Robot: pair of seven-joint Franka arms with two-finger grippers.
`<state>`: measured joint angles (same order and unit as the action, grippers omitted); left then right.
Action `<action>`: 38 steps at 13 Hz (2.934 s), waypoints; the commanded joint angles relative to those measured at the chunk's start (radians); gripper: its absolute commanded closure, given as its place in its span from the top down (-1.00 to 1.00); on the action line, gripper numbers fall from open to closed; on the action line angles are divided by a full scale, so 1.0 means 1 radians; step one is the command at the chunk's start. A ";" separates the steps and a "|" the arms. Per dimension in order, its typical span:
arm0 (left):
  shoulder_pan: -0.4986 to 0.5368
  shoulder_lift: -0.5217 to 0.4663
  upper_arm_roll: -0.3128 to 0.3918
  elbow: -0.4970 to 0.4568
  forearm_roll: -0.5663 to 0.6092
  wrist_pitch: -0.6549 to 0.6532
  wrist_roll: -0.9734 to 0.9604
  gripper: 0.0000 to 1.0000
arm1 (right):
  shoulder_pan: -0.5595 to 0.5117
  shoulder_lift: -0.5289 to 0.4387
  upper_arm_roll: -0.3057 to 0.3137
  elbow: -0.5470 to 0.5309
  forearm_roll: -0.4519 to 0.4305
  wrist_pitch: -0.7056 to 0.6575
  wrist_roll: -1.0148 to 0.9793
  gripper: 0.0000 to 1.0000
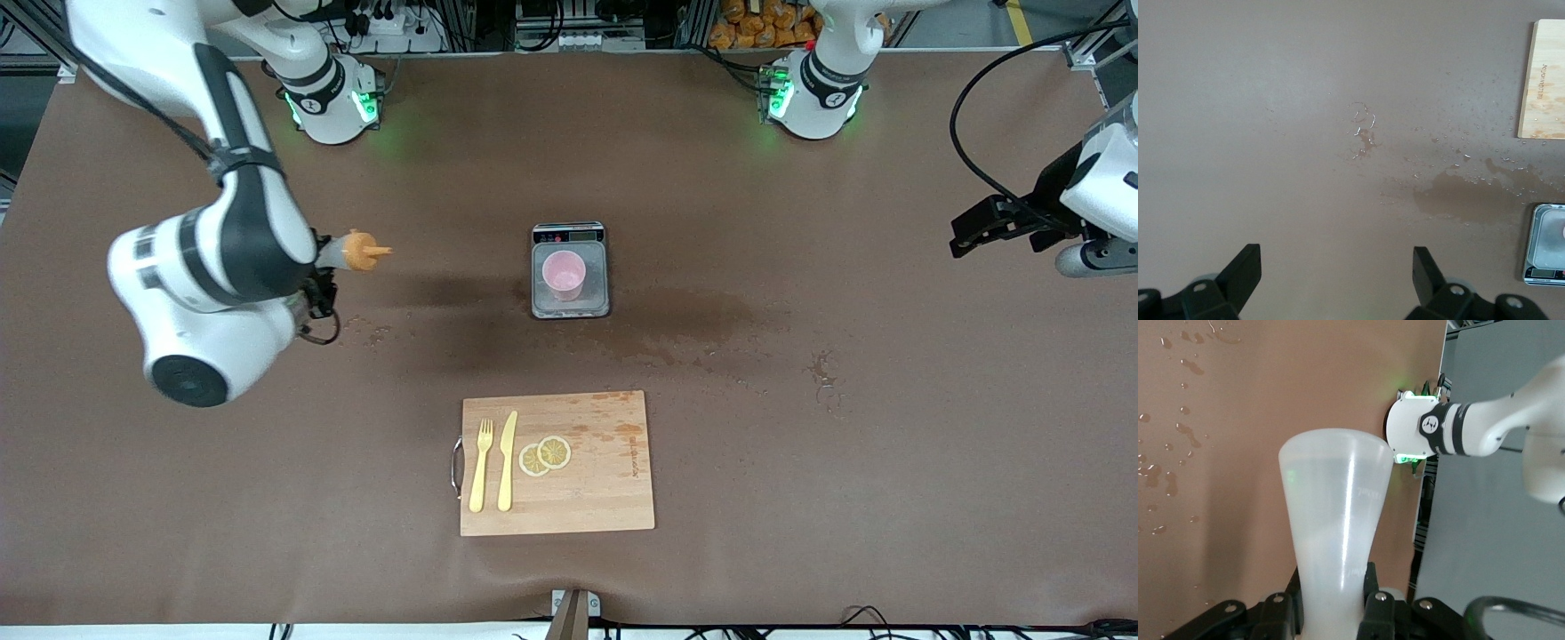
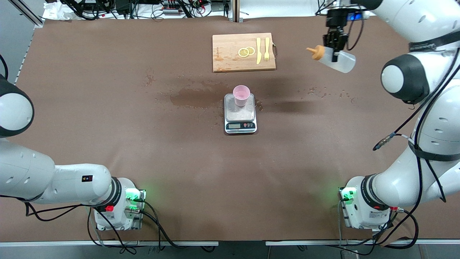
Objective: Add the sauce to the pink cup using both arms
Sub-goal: 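Carry the bottle away from the scale with the right gripper, then lower the bottle upright onto the table with the right gripper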
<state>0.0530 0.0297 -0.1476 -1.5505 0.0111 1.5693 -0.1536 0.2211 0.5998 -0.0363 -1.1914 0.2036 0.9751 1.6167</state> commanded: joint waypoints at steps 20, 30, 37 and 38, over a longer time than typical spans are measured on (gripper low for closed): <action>0.005 -0.016 -0.001 0.000 0.024 -0.009 0.017 1.00 | -0.571 0.179 0.015 -0.088 0.259 -0.059 -1.049 -0.56; 0.005 -0.014 -0.001 -0.002 0.024 -0.011 0.016 1.00 | -0.651 0.342 0.015 -0.086 0.324 0.008 -1.259 -0.51; 0.007 -0.016 -0.001 -0.003 0.024 -0.012 0.017 1.00 | -0.645 0.397 0.015 -0.093 0.320 0.037 -1.312 -0.37; 0.007 -0.016 -0.001 -0.003 0.024 -0.012 0.017 1.00 | -0.641 0.399 0.015 -0.094 0.318 0.039 -1.310 -0.34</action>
<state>0.0563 0.0297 -0.1463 -1.5488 0.0112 1.5693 -0.1536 -0.4146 0.9969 -0.0333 -1.2943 0.5057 1.0302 0.2994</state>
